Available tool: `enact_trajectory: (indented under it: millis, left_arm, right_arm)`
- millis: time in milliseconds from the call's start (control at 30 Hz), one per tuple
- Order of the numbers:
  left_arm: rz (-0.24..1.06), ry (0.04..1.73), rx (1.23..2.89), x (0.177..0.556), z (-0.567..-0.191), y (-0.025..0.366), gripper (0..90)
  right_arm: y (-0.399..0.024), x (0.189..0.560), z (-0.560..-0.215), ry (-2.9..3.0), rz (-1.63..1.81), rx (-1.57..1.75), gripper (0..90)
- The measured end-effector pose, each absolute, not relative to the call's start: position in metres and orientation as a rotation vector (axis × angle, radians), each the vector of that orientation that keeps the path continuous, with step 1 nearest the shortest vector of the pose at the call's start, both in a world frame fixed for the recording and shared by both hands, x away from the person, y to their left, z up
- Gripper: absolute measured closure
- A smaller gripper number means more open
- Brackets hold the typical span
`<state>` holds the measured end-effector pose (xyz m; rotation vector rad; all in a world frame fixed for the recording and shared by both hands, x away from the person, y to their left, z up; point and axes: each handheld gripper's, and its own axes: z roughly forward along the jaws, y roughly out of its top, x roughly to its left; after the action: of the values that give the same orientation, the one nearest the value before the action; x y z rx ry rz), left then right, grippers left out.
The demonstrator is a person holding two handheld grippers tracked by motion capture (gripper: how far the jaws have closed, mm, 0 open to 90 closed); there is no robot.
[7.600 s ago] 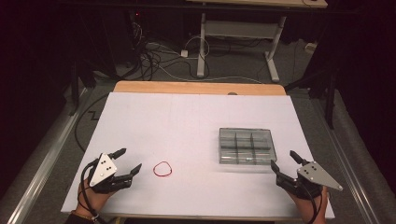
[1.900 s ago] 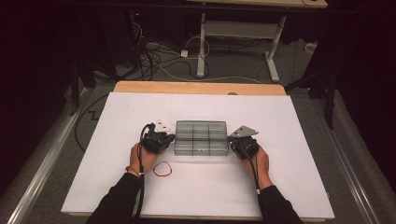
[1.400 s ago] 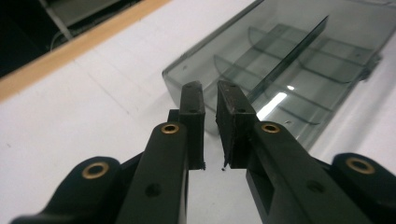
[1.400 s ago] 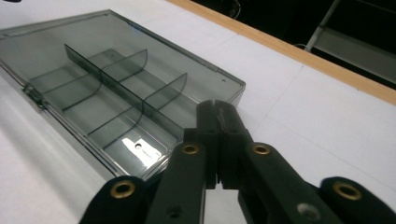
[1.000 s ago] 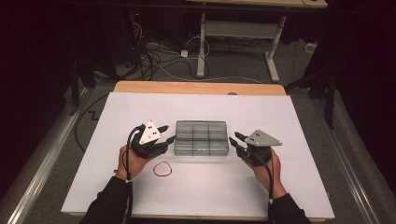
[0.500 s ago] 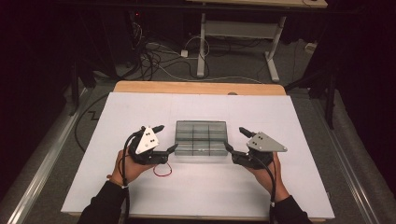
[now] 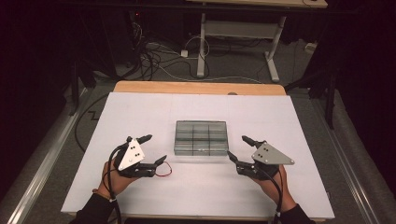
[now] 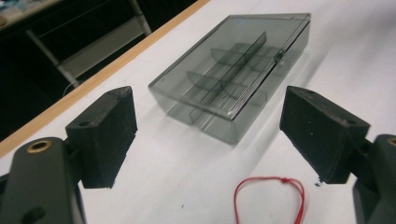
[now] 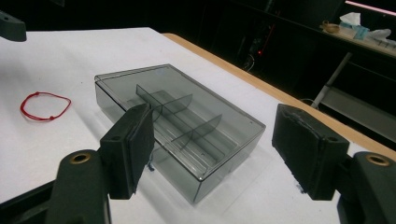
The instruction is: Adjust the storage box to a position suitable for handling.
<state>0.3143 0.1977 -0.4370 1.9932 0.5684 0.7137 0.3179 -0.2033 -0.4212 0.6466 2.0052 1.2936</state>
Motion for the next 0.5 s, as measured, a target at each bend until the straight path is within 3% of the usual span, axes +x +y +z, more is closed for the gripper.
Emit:
enact_trajectory:
  millis: [267, 500]
  left_arm:
    - [0.708, 0.615, 2.022, 0.3, -0.454, 0.216, 18.3]
    - [0.669, 0.68, 2.042, 0.289, -0.474, 0.229, 18.4]
  right_arm:
    - [-0.213, 0.306, -0.433, 2.04, 1.267, 0.691, 22.9]
    - [-0.223, 0.298, -0.446, 2.057, 1.24, 0.726, 23.8]
